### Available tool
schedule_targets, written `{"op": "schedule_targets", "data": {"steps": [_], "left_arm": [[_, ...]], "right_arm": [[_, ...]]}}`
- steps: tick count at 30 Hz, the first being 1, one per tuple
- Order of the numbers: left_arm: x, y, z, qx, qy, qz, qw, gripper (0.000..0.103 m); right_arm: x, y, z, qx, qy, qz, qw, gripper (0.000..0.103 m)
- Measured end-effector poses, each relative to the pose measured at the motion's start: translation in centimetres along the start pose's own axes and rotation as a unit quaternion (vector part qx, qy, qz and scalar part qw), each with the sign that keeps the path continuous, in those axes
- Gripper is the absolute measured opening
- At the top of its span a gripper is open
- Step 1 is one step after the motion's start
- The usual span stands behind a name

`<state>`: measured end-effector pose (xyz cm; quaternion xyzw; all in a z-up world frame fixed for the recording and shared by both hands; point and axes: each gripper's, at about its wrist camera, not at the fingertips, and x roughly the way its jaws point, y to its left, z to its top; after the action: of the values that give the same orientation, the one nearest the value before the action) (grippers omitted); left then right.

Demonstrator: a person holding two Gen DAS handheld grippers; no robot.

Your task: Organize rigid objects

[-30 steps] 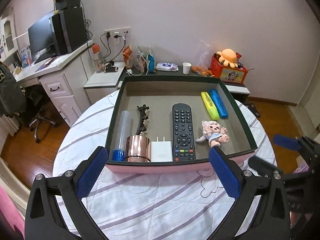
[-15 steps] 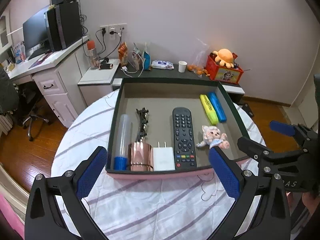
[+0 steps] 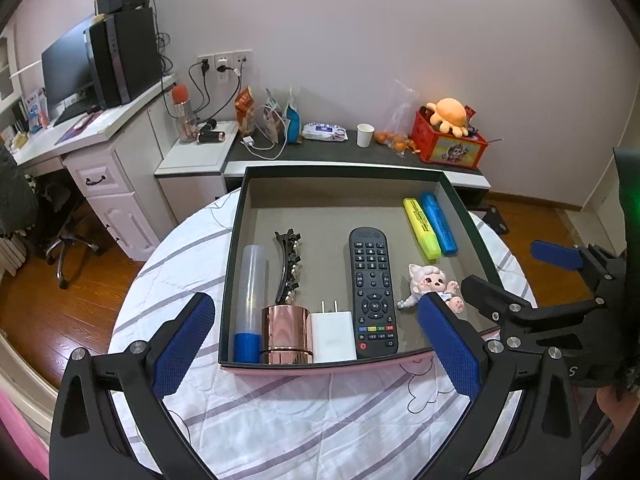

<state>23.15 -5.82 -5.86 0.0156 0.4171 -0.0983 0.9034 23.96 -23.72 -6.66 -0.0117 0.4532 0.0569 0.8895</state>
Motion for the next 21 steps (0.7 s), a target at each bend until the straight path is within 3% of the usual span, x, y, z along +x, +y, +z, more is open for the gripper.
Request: {"op": "schedule_targets", "data": {"steps": [21], "left_arm": [[-2.9, -0.5, -0.4, 0.011, -0.01, 0.015, 0.9998, 0.103]], "right_arm": [[-1.7, 0.8, -0.5, -0.003, -0.008, 0.002, 1.0, 0.103]]}}
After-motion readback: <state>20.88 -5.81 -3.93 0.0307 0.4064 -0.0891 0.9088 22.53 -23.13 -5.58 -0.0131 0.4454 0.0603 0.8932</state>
